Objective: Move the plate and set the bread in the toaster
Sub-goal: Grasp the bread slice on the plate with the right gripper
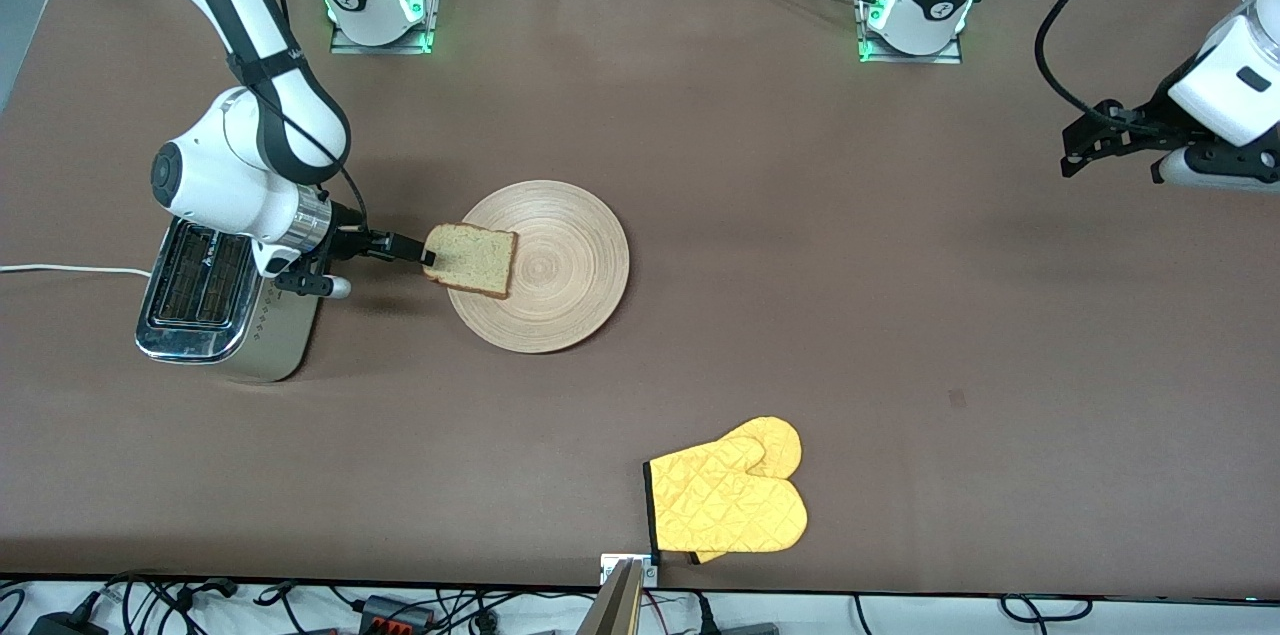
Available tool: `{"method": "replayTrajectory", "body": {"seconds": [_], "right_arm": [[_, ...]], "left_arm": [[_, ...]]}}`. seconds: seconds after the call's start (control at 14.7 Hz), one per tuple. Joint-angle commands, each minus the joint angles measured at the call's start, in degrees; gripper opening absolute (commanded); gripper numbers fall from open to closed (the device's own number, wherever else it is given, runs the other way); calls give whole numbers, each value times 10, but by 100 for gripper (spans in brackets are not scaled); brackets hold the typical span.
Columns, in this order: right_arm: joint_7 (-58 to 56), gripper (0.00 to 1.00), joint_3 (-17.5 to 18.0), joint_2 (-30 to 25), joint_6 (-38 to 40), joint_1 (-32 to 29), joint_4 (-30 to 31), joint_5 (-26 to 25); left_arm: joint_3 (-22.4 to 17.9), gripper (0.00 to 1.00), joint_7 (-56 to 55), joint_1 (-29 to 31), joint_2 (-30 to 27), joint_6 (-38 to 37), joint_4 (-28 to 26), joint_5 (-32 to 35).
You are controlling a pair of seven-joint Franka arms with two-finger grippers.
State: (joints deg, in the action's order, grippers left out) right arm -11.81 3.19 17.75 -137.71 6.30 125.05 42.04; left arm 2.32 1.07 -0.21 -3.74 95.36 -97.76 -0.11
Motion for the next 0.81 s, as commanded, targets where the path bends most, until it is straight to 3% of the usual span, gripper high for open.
{"method": "replayTrajectory", "body": {"seconds": [0.0,0.41,0.68,0.75], "right_arm": [[-55,100,2,10,-38,13,12,44],[-102,100,2,18,-64,31,21,52],[-192,99,2,32,-63,32,24,131],[-204,93,2,35,-63,32,24,142]], "left_arm": [[1,100,-5,-5,-23,10,-24,-7],[4,100,-5,-8,-10,-16,-2,-4],[5,100,-5,-8,-9,-16,-2,-3],[5,100,-5,-8,-7,-16,-2,-3]]}}
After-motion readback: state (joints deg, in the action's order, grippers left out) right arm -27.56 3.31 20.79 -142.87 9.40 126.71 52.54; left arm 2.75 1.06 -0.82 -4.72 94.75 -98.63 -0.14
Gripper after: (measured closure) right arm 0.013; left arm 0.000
